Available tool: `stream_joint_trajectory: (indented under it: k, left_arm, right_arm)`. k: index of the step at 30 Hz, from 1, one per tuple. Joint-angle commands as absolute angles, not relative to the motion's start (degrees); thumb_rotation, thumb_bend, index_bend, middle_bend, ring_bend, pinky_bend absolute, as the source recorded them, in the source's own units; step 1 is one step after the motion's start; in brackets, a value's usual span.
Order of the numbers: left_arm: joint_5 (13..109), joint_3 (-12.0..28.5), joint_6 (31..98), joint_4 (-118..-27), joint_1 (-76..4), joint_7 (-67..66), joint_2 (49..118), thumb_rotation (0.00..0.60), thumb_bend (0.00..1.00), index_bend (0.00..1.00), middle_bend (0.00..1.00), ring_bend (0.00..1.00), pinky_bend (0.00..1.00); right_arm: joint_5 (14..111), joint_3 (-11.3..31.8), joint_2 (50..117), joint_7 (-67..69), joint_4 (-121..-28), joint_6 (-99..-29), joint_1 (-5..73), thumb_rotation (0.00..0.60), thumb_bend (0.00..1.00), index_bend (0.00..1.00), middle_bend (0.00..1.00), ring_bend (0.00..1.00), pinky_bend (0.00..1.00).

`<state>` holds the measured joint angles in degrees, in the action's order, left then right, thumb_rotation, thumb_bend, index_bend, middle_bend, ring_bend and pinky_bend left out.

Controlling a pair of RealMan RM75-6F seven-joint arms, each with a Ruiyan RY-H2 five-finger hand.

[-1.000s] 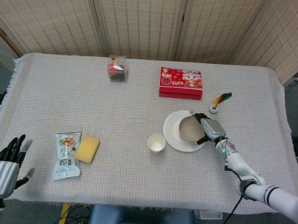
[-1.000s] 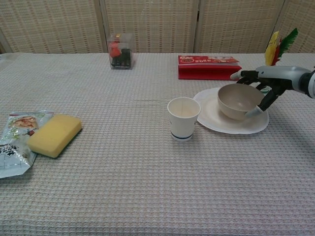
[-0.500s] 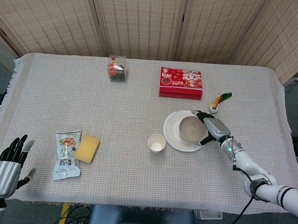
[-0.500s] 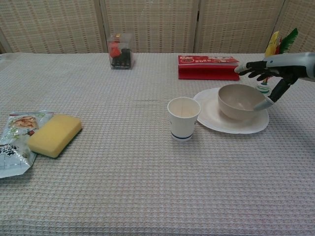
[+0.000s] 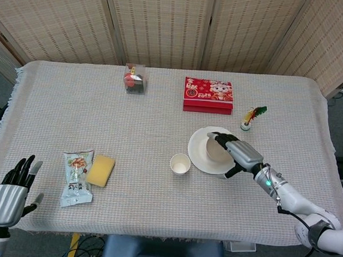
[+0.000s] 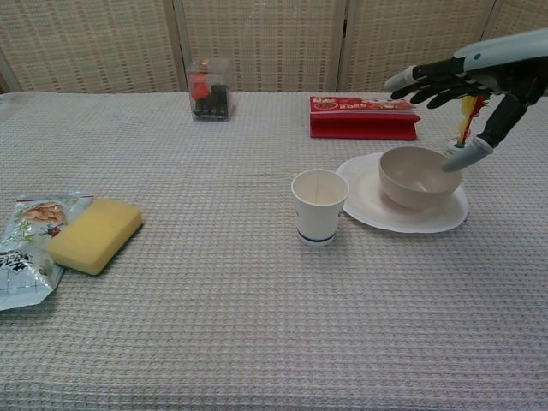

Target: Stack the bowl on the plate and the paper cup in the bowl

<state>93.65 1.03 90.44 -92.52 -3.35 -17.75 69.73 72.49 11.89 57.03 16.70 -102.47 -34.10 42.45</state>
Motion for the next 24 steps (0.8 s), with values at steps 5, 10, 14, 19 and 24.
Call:
stream_joint_trajectory:
  k: [5, 10, 14, 19, 24]
  left_arm:
    - [94.1, 1.1, 91.6, -92.8, -3.0, -16.3, 68.9, 0.600, 0.31, 0.00, 0.00, 0.00, 0.26]
    - [94.4, 1.1, 92.7, -93.0, -2.5, -14.8, 68.1, 0.600, 0.31, 0.00, 0.00, 0.00, 0.26]
    - [94.6, 1.1, 93.4, -93.0, -2.2, -13.7, 67.5, 0.600, 0.31, 0.00, 0.00, 0.00, 0.26]
    - [94.9, 1.1, 94.5, -93.1, -1.8, -12.4, 66.8, 0.600, 0.31, 0.00, 0.00, 0.00, 0.26]
    - [95.0, 1.2, 95.3, -93.1, -1.4, -11.1, 66.2, 0.600, 0.31, 0.00, 0.00, 0.00, 0.26]
  right_arm:
    - [64.8, 11.1, 61.7, 5.9, -103.4, -33.4, 47.8, 0.600, 0.02, 0.00, 0.00, 0.00, 0.00]
    - [55.0, 10.3, 66.1, -1.0, -102.9, -33.9, 52.7, 0.600, 0.03, 0.00, 0.00, 0.00, 0.00]
    - [48.6, 9.0, 69.1, -5.1, -102.1, -34.8, 56.3, 0.600, 0.03, 0.01, 0.00, 0.00, 0.00]
    - [42.2, 7.3, 72.7, -9.4, -100.9, -36.0, 60.2, 0.600, 0.04, 0.02, 0.00, 0.00, 0.00]
    - [37.6, 5.5, 75.4, -13.6, -99.6, -37.9, 63.5, 0.600, 0.04, 0.05, 0.00, 0.00, 0.00]
